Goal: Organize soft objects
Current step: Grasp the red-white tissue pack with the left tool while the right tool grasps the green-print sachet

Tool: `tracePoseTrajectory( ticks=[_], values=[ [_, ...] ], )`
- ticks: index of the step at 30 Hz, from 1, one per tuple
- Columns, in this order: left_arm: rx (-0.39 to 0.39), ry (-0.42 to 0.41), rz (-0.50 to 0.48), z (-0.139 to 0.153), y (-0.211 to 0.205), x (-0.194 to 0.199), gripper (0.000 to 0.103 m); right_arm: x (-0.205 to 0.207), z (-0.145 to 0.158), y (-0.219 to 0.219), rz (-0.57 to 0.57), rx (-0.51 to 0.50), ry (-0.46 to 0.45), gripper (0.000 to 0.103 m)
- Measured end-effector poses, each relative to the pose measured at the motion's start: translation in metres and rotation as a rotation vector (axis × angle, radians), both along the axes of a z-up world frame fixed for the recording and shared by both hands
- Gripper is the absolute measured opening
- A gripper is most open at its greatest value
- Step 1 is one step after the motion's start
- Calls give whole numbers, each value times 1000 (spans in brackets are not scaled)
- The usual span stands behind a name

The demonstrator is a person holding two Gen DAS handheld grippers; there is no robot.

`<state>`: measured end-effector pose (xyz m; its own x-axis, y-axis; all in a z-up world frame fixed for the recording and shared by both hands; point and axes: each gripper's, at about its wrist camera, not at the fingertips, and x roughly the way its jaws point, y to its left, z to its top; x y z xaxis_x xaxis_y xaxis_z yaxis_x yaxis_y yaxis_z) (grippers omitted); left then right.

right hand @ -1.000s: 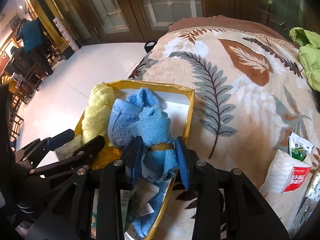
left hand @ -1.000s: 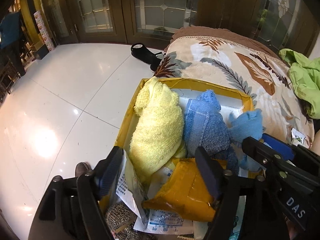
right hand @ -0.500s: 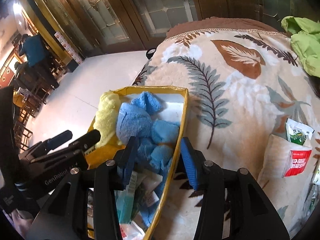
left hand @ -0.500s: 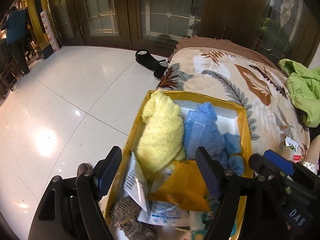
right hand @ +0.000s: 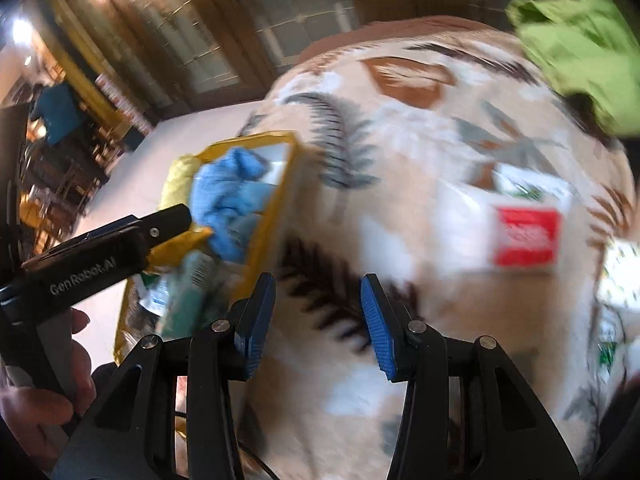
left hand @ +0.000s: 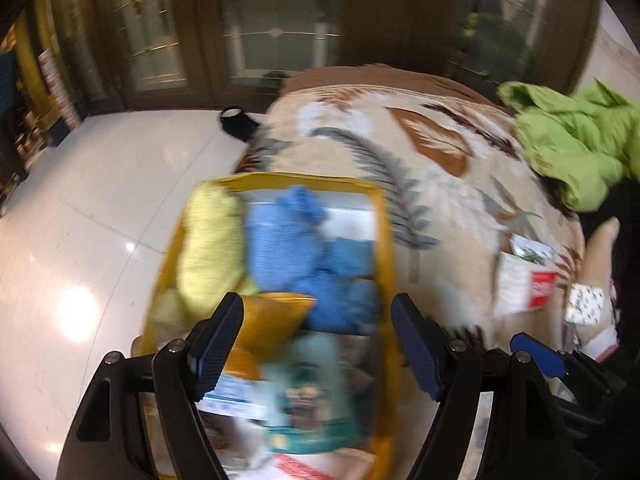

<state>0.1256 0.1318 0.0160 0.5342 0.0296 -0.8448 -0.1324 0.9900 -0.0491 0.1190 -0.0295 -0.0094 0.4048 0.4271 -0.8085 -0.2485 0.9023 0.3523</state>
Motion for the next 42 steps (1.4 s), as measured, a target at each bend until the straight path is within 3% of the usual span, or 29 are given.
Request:
tracePoseTrajectory(
  ticks=[4,14,20,25,28,36,39,42],
  values=[
    [-2,-22,-139,0,-44,6,76,-9,-4,-46,-71,-12,14,45],
    [20,-54,-600,-17,-155,27,76,-20,-8,-153,-253,-9,40,45],
    [82,-13,-810,-37,-192,45,76,-20,-4,-186,-301,-21,28,45],
    [246,26,-978,-56,-214,48,76,-19,-5,-208,-348,-2,38,45],
    [316,31,-1018,-64,-224,51,76,-17,-7,-217,-366,-1,44,45],
    [307,33,-977,-73,-231,72,75,-5,-13,-228,-406,-18,79,45],
    [291,31,-972,-72,-232,71,61,1,-13,-224,-394,-59,78,45],
    [252,42,-947,-72,-228,69,53,9,-9,-225,-402,-140,60,45]
  ],
)
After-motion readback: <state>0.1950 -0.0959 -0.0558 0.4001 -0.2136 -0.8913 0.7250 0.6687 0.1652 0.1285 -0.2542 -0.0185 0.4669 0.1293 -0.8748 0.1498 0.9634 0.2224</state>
